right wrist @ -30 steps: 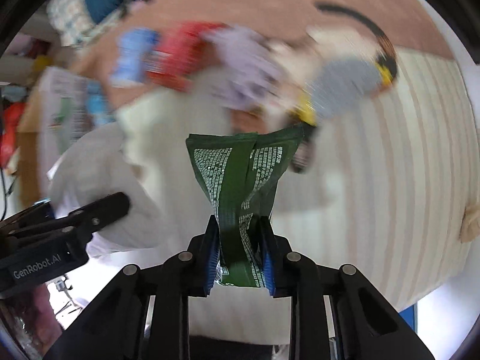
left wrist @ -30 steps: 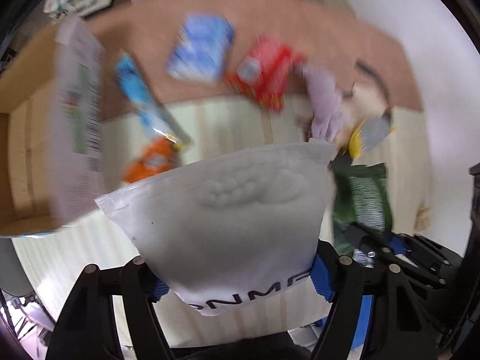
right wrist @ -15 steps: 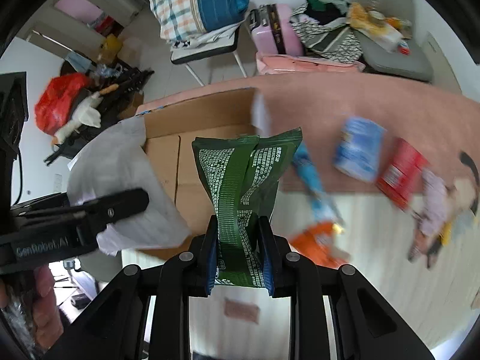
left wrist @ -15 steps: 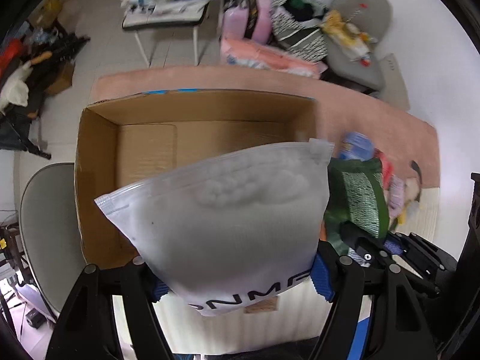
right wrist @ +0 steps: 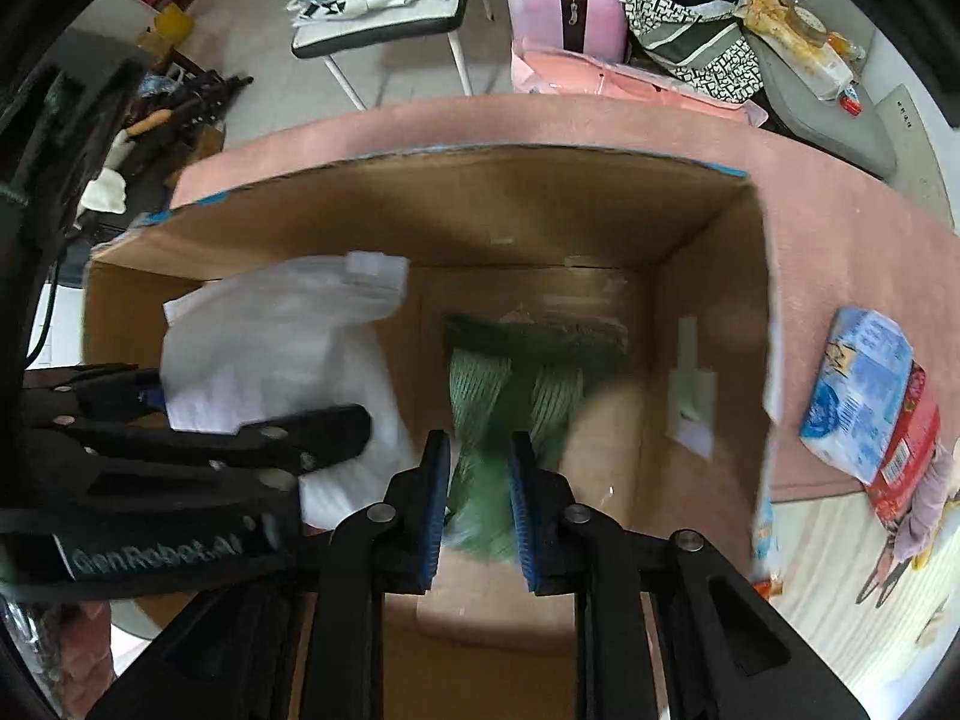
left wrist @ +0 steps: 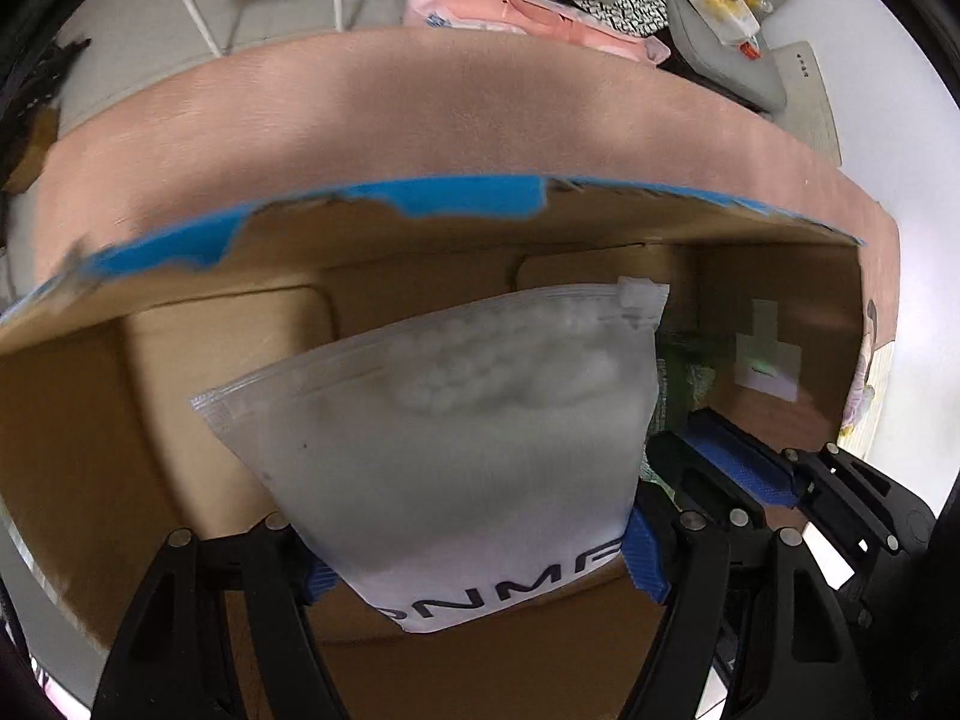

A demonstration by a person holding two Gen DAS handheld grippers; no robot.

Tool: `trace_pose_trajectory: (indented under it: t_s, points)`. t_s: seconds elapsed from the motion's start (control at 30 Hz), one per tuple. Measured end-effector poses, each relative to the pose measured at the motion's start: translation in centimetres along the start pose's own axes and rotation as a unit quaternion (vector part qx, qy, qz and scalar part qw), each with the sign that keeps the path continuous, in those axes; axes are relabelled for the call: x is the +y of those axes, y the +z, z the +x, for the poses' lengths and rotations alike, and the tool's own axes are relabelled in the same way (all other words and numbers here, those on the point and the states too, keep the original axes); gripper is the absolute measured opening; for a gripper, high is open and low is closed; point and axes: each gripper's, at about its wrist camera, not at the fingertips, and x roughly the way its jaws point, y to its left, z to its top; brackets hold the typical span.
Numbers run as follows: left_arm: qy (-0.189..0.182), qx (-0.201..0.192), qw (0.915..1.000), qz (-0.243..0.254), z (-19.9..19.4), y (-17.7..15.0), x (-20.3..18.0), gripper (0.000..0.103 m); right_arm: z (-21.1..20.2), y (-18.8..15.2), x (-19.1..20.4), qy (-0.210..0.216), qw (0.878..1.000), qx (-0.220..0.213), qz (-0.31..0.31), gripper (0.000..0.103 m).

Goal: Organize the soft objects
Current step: 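Carry both packs into the cardboard box and open both tools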

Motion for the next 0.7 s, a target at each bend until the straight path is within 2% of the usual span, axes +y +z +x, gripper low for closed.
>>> trace_pose_trajectory:
  t_s: [0.3, 0.33, 0.43, 0.47, 0.6, 0.67, 0.7]
  points:
    - [0.02, 0.037, 0.9991, -0.005, 1.4, 1.1, -0.4, 0.079, 0.2, -0.1, -0.5, 0.003, 1.0, 0.014, 0.005, 0.023]
    - [0.023, 0.035, 0.9991, -0.008, 1.2, 0.9, -0.2, 0.08, 0.0, -0.1, -0.6, 0.006, 1.0, 0.016, 0.01, 0.029]
    - [0.029, 0.017, 0.9994, -0.012, 0.0, 0.2, 0.0, 0.099, -0.4, 0.0, -0.9, 0.01, 1.0, 0.014, 0.018, 0.062]
    - [0.034, 0.009, 0.9993, -0.014, -0.6, -0.2, 0.1, 0.1, -0.7, -0.2, -0.8, 0.011, 1.0, 0.012, 0.02, 0.068]
    - [0.059, -0.024, 0.9978, -0.017, -2.9, -2.2, 0.3, 0.101, -2.7, -1.5, 0.0, 0.003, 1.0, 0.004, 0.019, 0.078]
    - [0.07, -0.043, 0.9965, -0.018, -3.9, -3.3, 0.2, 0.101, -3.7, -2.2, 0.4, 0.002, 1.0, -0.002, 0.015, 0.091]
    - [0.072, -0.052, 0.9959, -0.018, -4.3, -3.8, 0.0, 0.101, -4.2, -2.6, 0.5, 0.002, 1.0, -0.005, 0.011, 0.093]
